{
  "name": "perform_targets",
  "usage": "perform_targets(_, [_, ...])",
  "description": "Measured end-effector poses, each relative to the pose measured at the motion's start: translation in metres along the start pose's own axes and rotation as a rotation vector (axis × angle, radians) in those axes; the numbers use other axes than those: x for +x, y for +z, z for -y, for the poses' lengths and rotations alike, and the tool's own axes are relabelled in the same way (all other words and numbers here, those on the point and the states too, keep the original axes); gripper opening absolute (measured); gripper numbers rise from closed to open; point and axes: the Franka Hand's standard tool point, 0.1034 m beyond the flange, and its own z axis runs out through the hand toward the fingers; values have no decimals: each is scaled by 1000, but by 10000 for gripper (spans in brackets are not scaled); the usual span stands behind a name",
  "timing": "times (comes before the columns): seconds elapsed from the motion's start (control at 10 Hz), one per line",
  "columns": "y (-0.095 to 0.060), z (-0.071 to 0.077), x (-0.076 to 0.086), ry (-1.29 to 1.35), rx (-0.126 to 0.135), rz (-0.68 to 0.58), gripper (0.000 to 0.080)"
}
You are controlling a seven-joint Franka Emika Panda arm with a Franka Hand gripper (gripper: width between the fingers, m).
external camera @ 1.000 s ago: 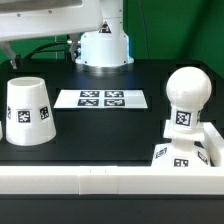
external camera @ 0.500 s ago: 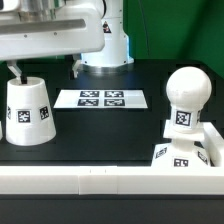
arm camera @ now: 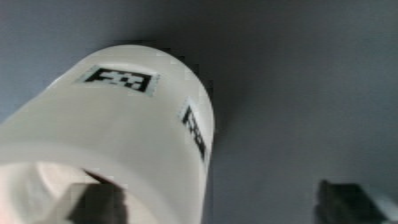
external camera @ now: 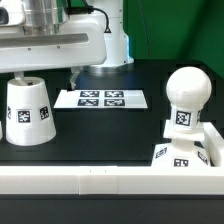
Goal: Assemble lamp
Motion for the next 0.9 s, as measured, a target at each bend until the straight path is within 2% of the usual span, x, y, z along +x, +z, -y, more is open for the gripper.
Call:
perform_targets(0.1, [1,0,0,-1,0,1,440])
perform_targets(0.2, [1,-1,-1,0,0,2,255])
perform_targets(0.3, [2,-1,-1,0,0,2,121])
perform_targets(0.4, [1,0,0,-2,0,0,121])
perform_targets(0.5, [0,1,1,-3,1,1,43])
perform_targets(0.6, [0,1,0,-3,7,10,43])
perform_targets(0.8, [-9,11,3,-4,33,35,43])
perform_targets(0.9, [-21,21,7,-7,52,42,43])
